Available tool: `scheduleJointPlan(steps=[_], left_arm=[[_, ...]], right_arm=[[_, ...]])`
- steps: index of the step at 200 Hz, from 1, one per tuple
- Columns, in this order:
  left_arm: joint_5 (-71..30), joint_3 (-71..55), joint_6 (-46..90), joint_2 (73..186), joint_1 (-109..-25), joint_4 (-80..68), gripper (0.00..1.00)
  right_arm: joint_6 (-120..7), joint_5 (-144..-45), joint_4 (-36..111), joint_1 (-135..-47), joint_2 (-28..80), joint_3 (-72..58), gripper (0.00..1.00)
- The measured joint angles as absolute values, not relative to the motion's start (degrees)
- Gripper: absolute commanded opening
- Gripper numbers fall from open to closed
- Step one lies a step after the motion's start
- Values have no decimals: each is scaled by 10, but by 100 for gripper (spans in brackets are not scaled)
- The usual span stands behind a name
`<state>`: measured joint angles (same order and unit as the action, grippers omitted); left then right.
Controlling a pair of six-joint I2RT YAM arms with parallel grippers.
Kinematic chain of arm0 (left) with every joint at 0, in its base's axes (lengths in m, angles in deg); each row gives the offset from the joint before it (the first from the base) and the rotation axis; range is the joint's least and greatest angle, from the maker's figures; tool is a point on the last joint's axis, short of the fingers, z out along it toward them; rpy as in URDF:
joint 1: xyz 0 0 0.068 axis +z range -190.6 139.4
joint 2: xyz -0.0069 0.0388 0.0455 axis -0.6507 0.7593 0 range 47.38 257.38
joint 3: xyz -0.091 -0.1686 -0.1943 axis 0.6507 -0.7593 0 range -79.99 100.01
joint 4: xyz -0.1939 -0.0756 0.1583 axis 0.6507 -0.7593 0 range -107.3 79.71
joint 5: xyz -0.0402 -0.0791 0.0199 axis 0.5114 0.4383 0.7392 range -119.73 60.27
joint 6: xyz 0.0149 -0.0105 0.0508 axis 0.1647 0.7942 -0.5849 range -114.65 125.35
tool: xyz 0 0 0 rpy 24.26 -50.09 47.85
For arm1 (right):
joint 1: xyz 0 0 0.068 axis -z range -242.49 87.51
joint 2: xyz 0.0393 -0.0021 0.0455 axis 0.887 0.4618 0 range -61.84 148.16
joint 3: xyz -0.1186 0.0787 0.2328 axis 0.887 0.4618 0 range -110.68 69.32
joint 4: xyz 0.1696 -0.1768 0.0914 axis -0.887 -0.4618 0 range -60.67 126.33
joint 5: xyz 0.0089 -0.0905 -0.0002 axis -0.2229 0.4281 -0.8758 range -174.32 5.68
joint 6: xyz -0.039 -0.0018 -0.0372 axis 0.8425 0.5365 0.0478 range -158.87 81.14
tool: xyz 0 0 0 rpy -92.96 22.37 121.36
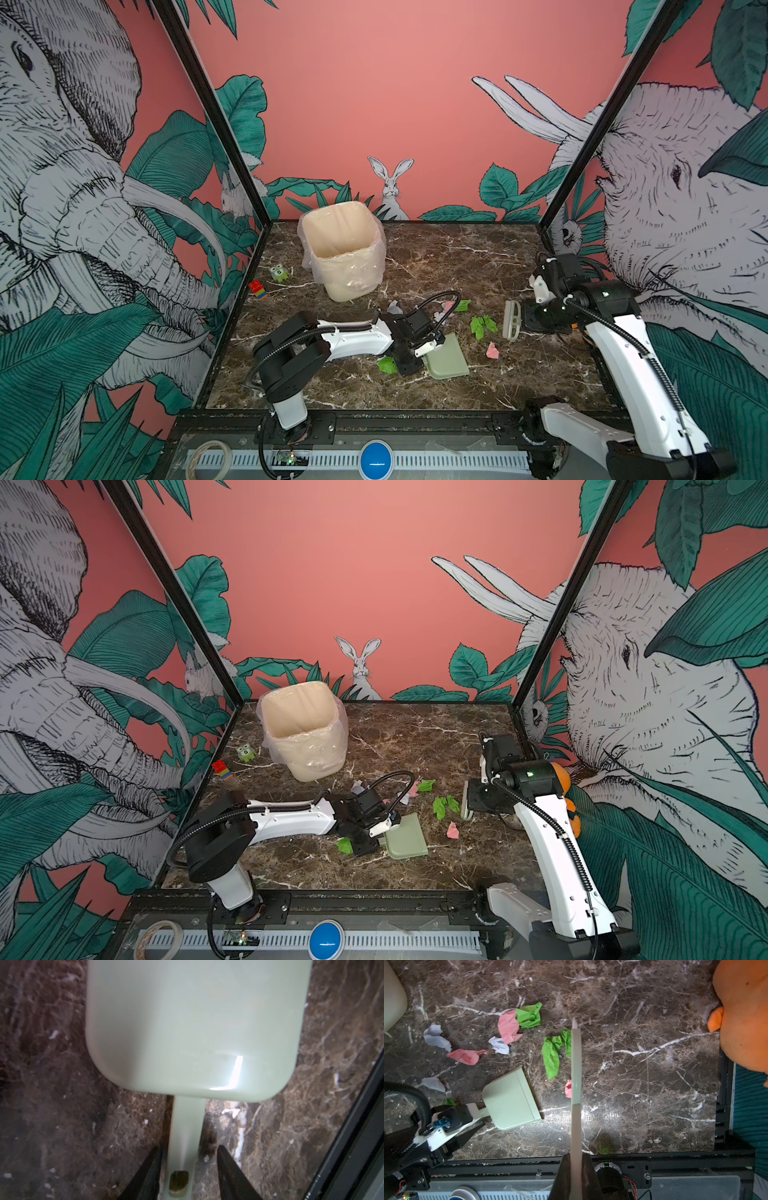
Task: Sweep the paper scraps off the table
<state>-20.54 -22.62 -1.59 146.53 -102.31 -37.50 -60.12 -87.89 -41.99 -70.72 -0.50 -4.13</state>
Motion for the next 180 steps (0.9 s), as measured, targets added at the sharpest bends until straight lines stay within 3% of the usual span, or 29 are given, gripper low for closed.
scheduleJointPlan(steps=[91,180], left_arm=[[-207,-222,-10,1470,-1023,-376,17],[-206,-210,8,1444,-1023,-413,10]], right_arm=[[-603,-892,-389,-686,0,-31,0],[-590,-947,-247,-522,5,61,0]])
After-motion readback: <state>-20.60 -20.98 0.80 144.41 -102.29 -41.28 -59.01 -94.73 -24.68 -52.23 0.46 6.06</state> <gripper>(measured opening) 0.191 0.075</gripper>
